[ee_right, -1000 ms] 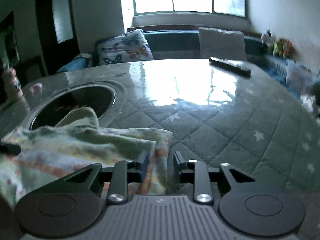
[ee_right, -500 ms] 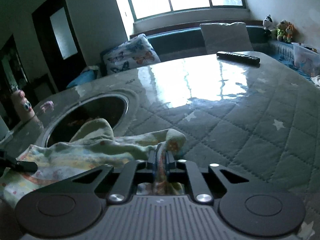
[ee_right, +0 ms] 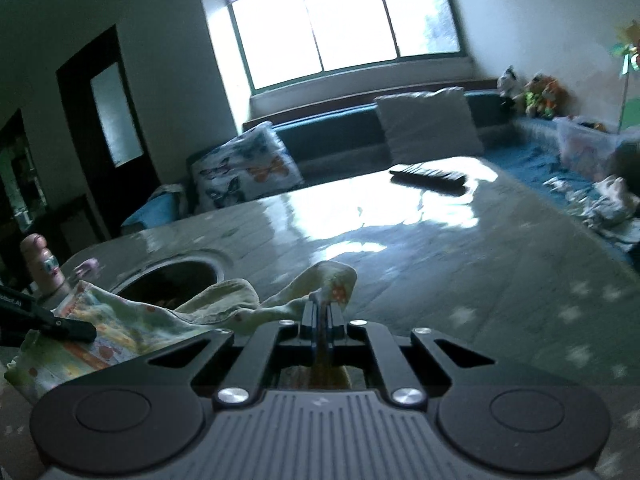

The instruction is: Fold clothes

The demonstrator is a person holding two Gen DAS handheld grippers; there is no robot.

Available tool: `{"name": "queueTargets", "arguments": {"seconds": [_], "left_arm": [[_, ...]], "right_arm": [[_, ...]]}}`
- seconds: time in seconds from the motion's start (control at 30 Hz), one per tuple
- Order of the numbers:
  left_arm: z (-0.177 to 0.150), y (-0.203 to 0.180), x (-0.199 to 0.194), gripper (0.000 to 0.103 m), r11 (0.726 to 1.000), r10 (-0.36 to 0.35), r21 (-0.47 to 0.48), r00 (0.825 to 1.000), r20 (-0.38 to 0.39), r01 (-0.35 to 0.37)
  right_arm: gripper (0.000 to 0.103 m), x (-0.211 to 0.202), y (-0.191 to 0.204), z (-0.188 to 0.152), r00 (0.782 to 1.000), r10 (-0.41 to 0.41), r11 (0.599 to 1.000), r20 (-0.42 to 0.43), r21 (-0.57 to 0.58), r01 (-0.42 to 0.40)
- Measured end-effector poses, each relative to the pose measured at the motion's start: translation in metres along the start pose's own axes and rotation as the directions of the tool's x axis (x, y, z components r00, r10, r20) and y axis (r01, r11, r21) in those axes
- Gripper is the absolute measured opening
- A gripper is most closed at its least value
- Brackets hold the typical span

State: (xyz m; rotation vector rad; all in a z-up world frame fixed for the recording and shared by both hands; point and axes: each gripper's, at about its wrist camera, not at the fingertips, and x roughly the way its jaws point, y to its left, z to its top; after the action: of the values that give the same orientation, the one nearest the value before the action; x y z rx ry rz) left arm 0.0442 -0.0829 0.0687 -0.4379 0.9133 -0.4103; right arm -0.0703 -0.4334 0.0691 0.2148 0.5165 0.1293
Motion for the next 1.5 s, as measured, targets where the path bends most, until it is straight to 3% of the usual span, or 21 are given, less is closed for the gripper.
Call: {"name": "queueTargets", "arguments": {"seconds": [0.33,0.67,1.03,1.5], "left_arm": [[0.018,-0.075,0.061,0.01,0.993,-0.028,0.114,0.999,-0.043,0.033],[0.029,-0.134,0.109,0.01,0.97,0.0,0.241,0.997,-0.074,0.018],[0.026,-0.154,0.134,0.01,0.953,0.041,0.303,0.995,-0.092,-0.012],[0.021,-0.151,0.145,0.011,0.942,0.094,0.33,0.991,-0.1,-0.056]], "right_arm": [[0.004,-0.011,-0.057,0.032,0.987,-0.156,0.987,0.042,-0.023,0.157],[0.004,0.001,-0.094,0.051,0.962,-0.267,0.963,0.055,-0.025,0.268],[0.004,0.01,-0.115,0.046,0.948,-0.316,0.948,0.024,-0.023,0.317],[0.004,0.024,-0.121,0.042,0.942,-0.335,0.942,-0.014,-0.023,0.335]]}}
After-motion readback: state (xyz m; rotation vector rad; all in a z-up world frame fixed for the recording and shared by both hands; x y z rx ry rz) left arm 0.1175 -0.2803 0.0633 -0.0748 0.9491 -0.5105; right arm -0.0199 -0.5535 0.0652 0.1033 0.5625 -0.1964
